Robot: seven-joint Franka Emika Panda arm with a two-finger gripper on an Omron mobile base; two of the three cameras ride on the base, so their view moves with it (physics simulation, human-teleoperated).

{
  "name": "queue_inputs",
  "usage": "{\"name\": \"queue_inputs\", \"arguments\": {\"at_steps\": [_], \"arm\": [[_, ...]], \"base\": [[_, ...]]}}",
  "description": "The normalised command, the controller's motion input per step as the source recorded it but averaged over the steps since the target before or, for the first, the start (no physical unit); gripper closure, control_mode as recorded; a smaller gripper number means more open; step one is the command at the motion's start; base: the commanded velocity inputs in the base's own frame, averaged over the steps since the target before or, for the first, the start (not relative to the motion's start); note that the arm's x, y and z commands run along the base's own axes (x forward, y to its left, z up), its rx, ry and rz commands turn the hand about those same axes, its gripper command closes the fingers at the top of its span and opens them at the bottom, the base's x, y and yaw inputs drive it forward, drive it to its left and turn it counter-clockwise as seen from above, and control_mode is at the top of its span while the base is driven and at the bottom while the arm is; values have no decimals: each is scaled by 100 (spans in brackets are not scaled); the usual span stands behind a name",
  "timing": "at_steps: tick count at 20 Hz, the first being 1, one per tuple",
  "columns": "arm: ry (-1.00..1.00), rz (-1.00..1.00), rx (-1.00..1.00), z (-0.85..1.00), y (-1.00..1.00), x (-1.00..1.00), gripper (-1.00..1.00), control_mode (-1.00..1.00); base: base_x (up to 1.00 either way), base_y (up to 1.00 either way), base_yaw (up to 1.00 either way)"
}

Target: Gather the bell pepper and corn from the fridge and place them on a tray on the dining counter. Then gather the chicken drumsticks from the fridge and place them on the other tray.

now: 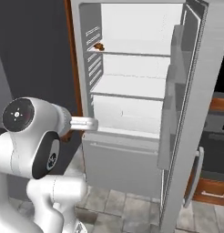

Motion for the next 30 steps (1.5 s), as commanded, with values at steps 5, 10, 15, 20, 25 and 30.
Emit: {"name": "queue_inputs", "arguments": {"at_steps": [5,10,15,20,25,30], "arm": [[0,0,0,0,0,0,100,100],[0,0,0,0,0,0,100,100],[0,0,0,0,0,0,100,100],[0,0,0,0,0,0,100,100],[0,0,0,0,0,0,100,100],[0,0,0,0,0,0,100,100]], "base": [[-100,0,-50],[-100,0,-52],[-100,0,-46],[-100,1,-38],[-100,0,-41],[-95,-20,-49]]}}
